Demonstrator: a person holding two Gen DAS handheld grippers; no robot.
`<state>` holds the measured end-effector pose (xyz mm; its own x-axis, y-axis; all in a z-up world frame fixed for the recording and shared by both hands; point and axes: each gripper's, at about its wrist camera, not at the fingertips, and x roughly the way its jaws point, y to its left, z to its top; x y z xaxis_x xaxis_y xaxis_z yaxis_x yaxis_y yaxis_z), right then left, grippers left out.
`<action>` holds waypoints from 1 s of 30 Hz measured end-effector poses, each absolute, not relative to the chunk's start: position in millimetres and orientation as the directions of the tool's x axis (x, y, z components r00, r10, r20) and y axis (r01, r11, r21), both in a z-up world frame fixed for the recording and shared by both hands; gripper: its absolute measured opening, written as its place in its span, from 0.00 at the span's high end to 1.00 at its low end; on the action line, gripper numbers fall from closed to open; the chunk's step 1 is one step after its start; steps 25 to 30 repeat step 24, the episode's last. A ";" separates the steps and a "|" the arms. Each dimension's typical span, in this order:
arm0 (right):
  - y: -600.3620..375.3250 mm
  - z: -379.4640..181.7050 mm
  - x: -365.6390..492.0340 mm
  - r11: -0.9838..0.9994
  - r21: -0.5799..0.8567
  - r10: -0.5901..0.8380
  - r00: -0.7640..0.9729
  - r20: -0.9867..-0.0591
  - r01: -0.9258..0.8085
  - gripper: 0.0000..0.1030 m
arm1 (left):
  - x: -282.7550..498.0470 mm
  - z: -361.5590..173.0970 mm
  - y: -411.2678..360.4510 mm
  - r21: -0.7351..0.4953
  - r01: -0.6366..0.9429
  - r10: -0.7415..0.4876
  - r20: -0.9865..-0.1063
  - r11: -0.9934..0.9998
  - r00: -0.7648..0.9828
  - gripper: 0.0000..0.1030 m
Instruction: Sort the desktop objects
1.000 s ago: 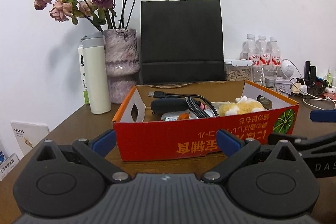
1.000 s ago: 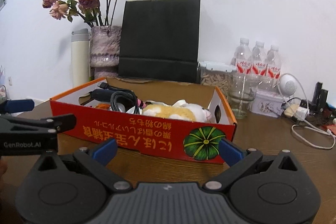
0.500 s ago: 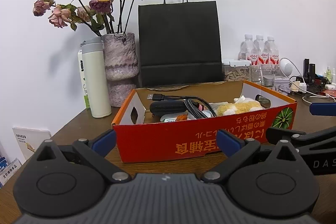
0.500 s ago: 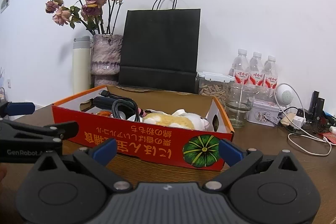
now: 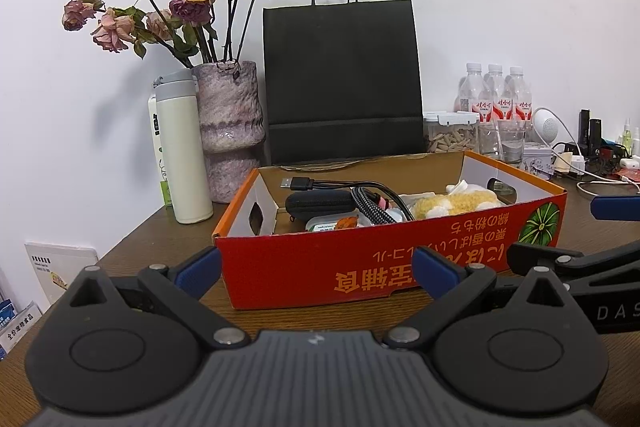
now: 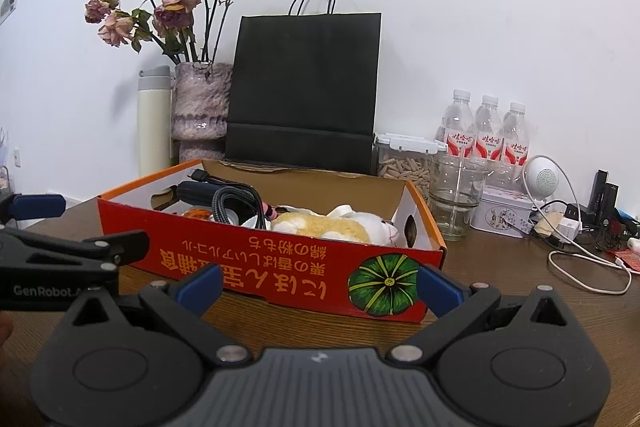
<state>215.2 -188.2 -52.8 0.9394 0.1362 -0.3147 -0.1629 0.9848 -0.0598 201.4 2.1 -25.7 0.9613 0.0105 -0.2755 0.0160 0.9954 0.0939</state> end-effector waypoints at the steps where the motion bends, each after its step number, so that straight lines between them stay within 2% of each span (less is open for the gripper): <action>1: -188.1 -52.8 215.2 0.985 -0.060 0.136 0.939 -0.315 -0.163 0.00 | 201.7 -25.6 2.2 0.094 0.016 0.010 -0.275 0.995 0.961 0.00; 30: -188.9 -53.6 215.6 0.984 -0.062 0.140 0.940 -0.312 -0.167 0.00 | 200.2 -26.9 4.0 0.100 0.007 0.020 -0.259 0.995 0.966 0.00</action>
